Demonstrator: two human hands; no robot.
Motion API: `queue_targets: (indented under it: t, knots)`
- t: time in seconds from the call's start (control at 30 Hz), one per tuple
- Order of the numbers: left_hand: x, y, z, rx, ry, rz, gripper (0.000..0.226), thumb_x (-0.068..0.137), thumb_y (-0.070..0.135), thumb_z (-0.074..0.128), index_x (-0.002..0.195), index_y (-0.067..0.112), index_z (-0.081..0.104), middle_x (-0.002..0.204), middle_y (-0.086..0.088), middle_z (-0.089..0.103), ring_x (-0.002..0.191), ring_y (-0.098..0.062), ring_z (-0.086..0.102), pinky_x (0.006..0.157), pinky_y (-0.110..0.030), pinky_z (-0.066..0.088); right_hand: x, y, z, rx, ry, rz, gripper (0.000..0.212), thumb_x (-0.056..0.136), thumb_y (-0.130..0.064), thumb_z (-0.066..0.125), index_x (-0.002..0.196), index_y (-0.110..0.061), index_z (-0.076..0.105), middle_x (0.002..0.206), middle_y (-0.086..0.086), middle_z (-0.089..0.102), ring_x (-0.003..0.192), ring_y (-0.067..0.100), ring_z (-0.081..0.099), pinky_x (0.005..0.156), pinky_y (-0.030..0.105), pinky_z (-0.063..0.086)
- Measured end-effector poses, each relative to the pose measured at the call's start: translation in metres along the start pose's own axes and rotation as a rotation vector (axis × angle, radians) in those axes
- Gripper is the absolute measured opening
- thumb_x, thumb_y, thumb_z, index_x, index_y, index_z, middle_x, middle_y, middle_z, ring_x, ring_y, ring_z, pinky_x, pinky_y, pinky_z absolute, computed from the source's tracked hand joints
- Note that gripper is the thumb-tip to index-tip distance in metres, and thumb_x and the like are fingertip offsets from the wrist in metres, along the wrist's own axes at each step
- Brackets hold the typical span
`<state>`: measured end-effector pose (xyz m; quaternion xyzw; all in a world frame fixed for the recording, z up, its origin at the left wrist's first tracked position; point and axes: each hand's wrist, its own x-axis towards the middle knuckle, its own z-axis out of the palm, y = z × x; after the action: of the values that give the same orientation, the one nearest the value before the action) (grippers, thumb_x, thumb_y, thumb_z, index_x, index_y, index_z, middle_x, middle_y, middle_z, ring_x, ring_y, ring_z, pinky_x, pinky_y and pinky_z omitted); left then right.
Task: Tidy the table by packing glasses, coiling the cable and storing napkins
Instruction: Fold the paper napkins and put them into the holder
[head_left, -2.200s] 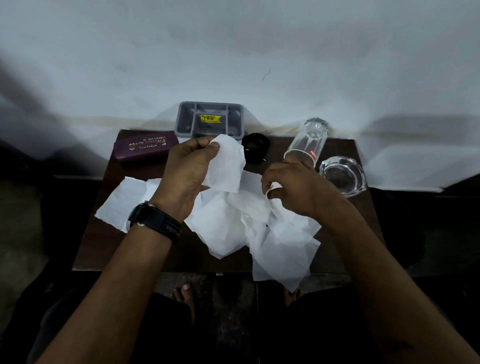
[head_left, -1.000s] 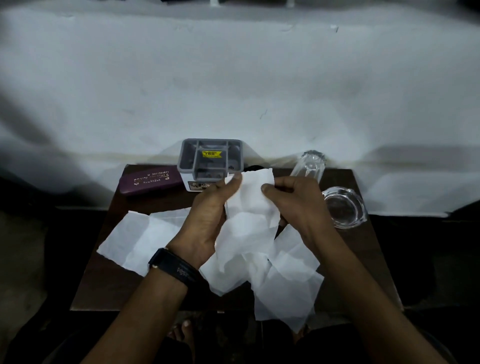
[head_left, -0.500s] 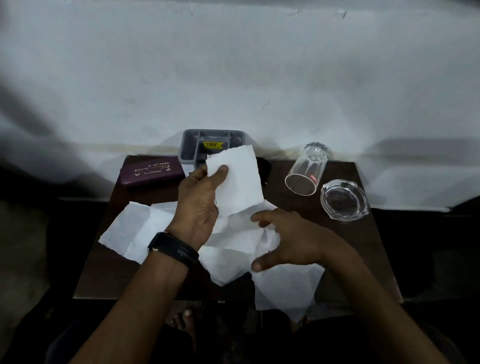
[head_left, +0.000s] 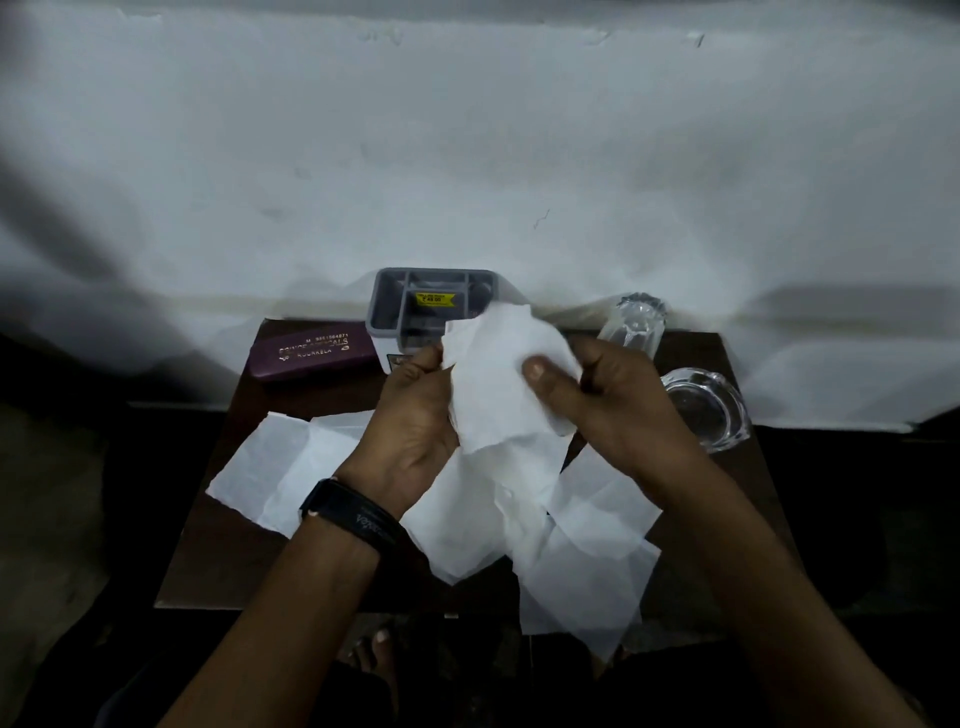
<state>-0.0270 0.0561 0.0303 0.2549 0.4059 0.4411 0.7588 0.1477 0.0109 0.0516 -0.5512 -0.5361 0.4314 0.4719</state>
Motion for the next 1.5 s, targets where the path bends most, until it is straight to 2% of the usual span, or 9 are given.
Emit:
queue_targets:
  t: [0.13,0.33,0.5,0.6,0.77,0.93,1.07,1.37,1.5]
  knots:
    - [-0.001,-0.003,0.007,-0.008,-0.023,-0.048,0.033,0.097,-0.002,0.054,0.128,0.001,0.067,0.123,-0.019,0.073,0.107,-0.032,0.073,0.085,-0.042,0.063,0.011,0.012,0.003,-0.020,0.068,0.162,0.002,0.091,-0.027,0.076,0.093,-0.027,0.077,0.087,-0.015,0.079,0.075,0.001,0.075,0.059,0.018,0.058]
    - [0.000,0.000,0.007,0.008,-0.004,-0.080,0.034,0.098,0.012,0.059,0.131,0.004,0.066,0.130,-0.018,0.070,0.120,-0.035,0.067,0.090,-0.043,0.062,0.015,0.018,-0.003,-0.313,0.080,0.142,0.028,0.088,-0.037,0.078,0.113,-0.028,0.070,0.099,-0.022,0.071,0.089,-0.005,0.068,0.074,0.014,0.054]
    - [-0.002,0.005,0.009,0.005,-0.076,-0.156,0.053,0.092,0.046,0.066,0.128,0.007,0.070,0.127,-0.015,0.072,0.117,-0.030,0.070,0.091,-0.045,0.061,0.015,0.015,-0.004,-0.332,0.051,0.147,0.033,0.088,-0.040,0.077,0.117,-0.037,0.062,0.113,-0.019,0.067,0.101,-0.002,0.064,0.082,0.016,0.050]
    - [-0.002,-0.001,0.008,0.160,-0.069,-0.041,0.054,0.077,0.023,0.082,0.127,0.007,0.069,0.122,-0.014,0.075,0.114,-0.033,0.072,0.086,-0.043,0.063,0.015,0.015,-0.004,-0.364,0.072,0.149,0.047,0.087,-0.049,0.075,0.128,-0.030,0.061,0.118,-0.017,0.067,0.107,0.003,0.064,0.089,0.024,0.053]
    - [0.001,-0.001,0.003,0.157,0.015,0.049,0.042,0.086,-0.004,0.073,0.127,0.004,0.067,0.120,-0.015,0.075,0.110,-0.033,0.073,0.089,-0.046,0.062,0.014,0.013,-0.015,-0.147,0.095,0.269,0.054,0.083,-0.045,0.080,0.129,-0.026,0.058,0.106,-0.012,0.071,0.099,0.009,0.071,0.078,0.028,0.063]
    - [0.003,0.004,0.000,0.143,-0.075,0.006,0.042,0.084,-0.004,0.074,0.125,0.005,0.069,0.118,-0.015,0.076,0.107,-0.032,0.074,0.080,-0.039,0.063,0.009,0.013,-0.021,0.265,-0.295,0.358,0.045,0.090,-0.028,0.078,0.133,-0.021,0.065,0.125,0.001,0.075,0.116,0.022,0.071,0.092,0.040,0.061]
    - [0.002,0.005,-0.001,0.311,-0.081,0.062,0.039,0.086,0.000,0.075,0.123,0.011,0.070,0.118,-0.010,0.077,0.107,-0.029,0.074,0.083,-0.043,0.063,0.015,0.014,-0.010,0.286,-0.133,0.412,0.034,0.082,-0.017,0.083,0.115,-0.013,0.075,0.112,0.006,0.079,0.107,0.025,0.075,0.088,0.044,0.063]
    - [0.002,0.009,-0.008,0.490,-0.181,0.139,0.045,0.086,0.003,0.078,0.125,0.024,0.068,0.120,0.002,0.076,0.112,-0.019,0.073,0.080,-0.034,0.063,0.016,0.016,-0.016,0.276,0.002,0.345,0.033,0.087,-0.006,0.078,0.119,-0.010,0.073,0.112,0.008,0.079,0.108,0.030,0.074,0.094,0.052,0.059]
    - [0.001,0.009,-0.005,0.495,-0.173,0.144,0.045,0.086,0.000,0.076,0.127,0.015,0.066,0.122,-0.004,0.076,0.114,-0.024,0.072,0.094,-0.041,0.060,0.014,0.015,-0.011,0.155,-0.093,0.288,0.040,0.090,-0.009,0.075,0.128,-0.017,0.068,0.117,0.002,0.077,0.109,0.021,0.074,0.082,0.036,0.062]
